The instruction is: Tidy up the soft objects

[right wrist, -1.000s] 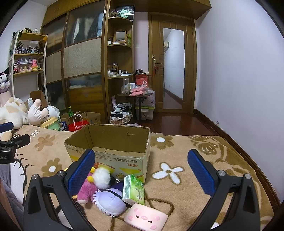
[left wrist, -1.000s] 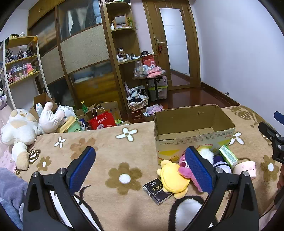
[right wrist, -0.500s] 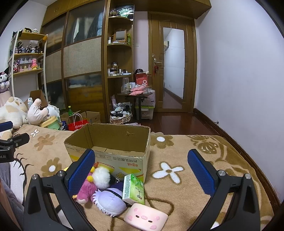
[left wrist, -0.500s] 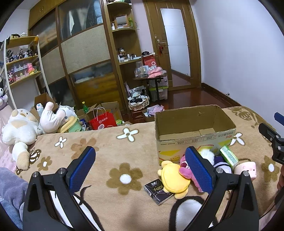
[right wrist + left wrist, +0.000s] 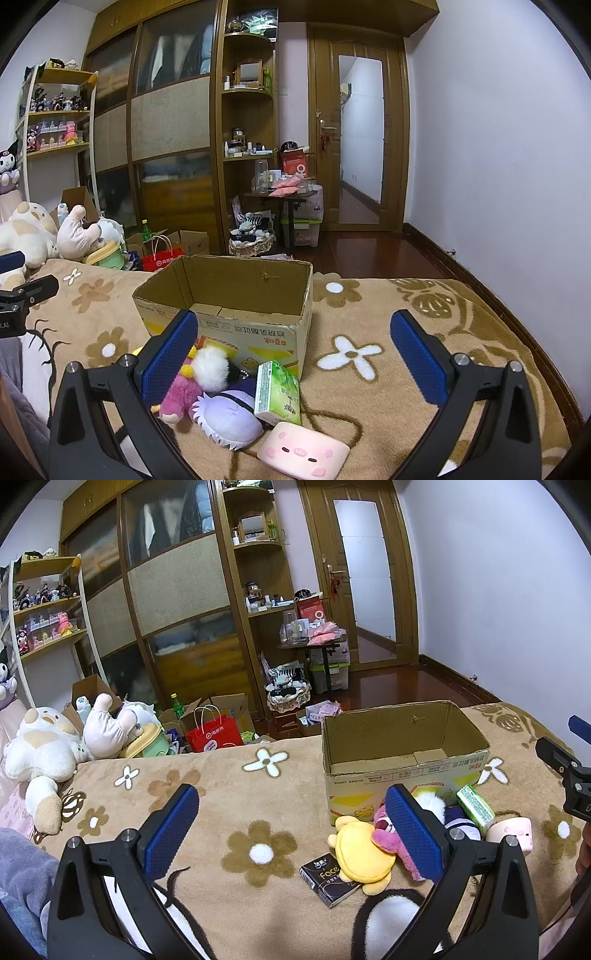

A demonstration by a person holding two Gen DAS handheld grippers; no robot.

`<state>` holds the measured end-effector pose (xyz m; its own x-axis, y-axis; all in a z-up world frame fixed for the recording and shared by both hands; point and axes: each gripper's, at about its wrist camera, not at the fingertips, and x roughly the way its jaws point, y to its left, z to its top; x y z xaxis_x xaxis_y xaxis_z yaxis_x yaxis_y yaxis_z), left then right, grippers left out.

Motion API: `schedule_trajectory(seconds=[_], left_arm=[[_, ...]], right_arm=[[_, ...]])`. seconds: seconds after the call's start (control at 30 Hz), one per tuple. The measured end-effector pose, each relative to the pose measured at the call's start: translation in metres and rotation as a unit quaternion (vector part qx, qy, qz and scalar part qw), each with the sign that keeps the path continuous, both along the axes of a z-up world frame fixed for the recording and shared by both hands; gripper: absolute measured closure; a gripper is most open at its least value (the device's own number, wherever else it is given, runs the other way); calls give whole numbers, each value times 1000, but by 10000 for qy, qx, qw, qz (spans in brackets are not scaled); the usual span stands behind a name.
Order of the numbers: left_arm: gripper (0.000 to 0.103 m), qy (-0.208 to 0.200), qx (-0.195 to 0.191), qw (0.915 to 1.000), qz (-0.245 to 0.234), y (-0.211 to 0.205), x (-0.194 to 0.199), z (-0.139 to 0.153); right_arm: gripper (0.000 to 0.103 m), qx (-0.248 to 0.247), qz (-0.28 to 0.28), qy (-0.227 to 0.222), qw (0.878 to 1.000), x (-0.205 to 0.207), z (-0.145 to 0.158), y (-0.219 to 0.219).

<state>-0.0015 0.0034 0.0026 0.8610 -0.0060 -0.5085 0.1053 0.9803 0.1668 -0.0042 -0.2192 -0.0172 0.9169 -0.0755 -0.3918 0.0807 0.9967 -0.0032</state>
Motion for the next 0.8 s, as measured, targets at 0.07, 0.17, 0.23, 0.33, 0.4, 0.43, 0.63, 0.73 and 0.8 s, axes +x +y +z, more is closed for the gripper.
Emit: schedule_trajectory(seconds=[0.07, 0.17, 0.23, 0.33, 0.4, 0.43, 0.63, 0.73, 0.8], left_arm=[[3, 5, 12, 10000, 5, 0, -1, 0], [3, 9, 4, 10000, -12, 0, -1, -1], [3, 10, 9, 10000, -5, 1, -1, -1], [3, 8, 2, 10000, -5, 0, -1, -1], [3, 13, 11, 10000, -7, 0, -1, -1], [3, 13, 9, 10000, -5, 0, -1, -1], [3, 11, 8, 10000, -8, 0, -1, -1], [3, 14, 7, 10000, -9, 1, -1, -1], [3, 12, 13, 10000, -4, 1, -1, -1]], right_arm=[[0, 1, 5, 5, 10000, 0, 0, 0], [0, 9, 25, 35, 10000, 2, -1, 0], [0, 13, 25, 40, 10000, 2, -2, 0], [0, 10, 18, 29, 10000, 2, -2, 0], [0, 14, 16, 32, 10000, 3, -2, 0], [0, 9, 11, 32, 10000, 3, -2, 0], [0, 14, 26, 35, 10000, 3, -2, -1], [0, 10, 22, 34, 10000, 3, -2, -1], [0, 13, 18, 36, 10000, 3, -2, -1]])
